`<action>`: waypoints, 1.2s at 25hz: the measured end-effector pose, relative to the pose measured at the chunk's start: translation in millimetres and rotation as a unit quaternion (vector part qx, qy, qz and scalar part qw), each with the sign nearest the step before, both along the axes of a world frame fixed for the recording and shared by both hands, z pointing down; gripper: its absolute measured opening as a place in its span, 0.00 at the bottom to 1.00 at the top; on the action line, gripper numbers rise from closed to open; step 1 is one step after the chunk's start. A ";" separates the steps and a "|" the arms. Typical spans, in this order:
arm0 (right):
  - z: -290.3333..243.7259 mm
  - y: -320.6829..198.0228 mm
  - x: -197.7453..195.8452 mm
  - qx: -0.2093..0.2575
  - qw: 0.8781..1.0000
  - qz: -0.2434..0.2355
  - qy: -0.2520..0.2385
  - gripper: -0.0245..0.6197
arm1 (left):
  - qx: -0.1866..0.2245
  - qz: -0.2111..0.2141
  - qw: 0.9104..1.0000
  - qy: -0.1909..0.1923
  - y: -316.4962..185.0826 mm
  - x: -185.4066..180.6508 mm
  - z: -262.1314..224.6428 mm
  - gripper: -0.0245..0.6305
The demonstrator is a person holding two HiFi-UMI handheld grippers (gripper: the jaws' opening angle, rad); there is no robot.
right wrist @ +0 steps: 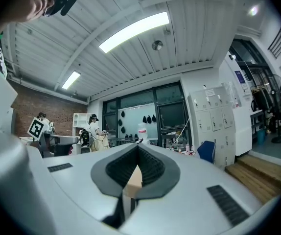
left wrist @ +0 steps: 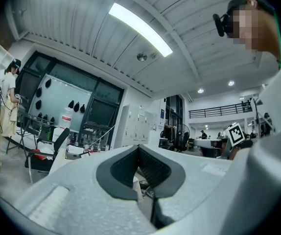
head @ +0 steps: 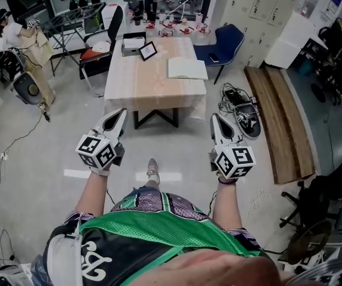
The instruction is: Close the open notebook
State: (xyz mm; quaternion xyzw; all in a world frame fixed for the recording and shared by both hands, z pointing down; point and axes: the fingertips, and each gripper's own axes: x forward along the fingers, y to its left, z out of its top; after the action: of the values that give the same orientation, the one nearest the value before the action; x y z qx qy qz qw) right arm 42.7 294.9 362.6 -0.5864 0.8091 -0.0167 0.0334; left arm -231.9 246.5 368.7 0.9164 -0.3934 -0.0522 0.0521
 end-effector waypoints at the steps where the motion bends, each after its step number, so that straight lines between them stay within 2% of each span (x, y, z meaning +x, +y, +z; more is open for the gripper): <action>1: -0.7 -4.8 1.9 0.001 1.000 -0.001 -0.002 0.04 | -0.003 0.007 1.000 0.002 -5.8 4.7 1.4 0.06; 6: 1.4 -37.9 5.2 -0.002 1.000 -0.019 0.004 0.04 | -0.002 0.030 1.000 -0.007 -41.4 29.8 7.9 0.06; 11: -3.0 -82.8 3.1 -0.014 0.999 -0.035 0.009 0.04 | -0.008 0.036 0.999 -0.006 -87.1 38.8 5.0 0.06; 13: -4.4 -102.3 -2.9 -0.024 0.998 -0.059 0.010 0.04 | -0.012 0.044 0.999 -0.010 -104.9 41.0 5.1 0.06; 16: -7.1 -131.9 -23.3 -0.042 0.992 -0.119 0.003 0.04 | -0.015 0.057 0.998 -0.010 -134.0 43.3 2.6 0.06; 18: -12.5 -153.6 -33.0 -0.039 0.990 -0.134 -0.001 0.04 | -0.012 0.058 0.998 -0.011 -156.9 42.1 -0.2 0.06; 22: -20.9 -202.2 -36.0 -0.036 0.991 -0.130 -0.014 0.04 | -0.012 0.068 0.998 -0.009 -204.3 42.3 -5.3 0.06; 27: -33.9 -255.6 -33.3 -0.027 0.994 -0.104 -0.004 0.04 | -0.015 0.056 0.998 0.005 -257.2 33.6 -11.9 0.06; 30: -35.7 -291.0 -38.9 -0.027 0.995 -0.099 -0.003 0.04 | -0.025 0.056 0.998 -0.004 -290.7 25.4 -5.6 0.06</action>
State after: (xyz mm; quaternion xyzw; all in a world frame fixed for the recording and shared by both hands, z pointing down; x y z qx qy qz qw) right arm 3.8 3.9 326.9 -0.5041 0.8623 -0.0438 0.0181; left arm -206.4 -44.2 363.1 0.9357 -0.3426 -0.0360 0.0766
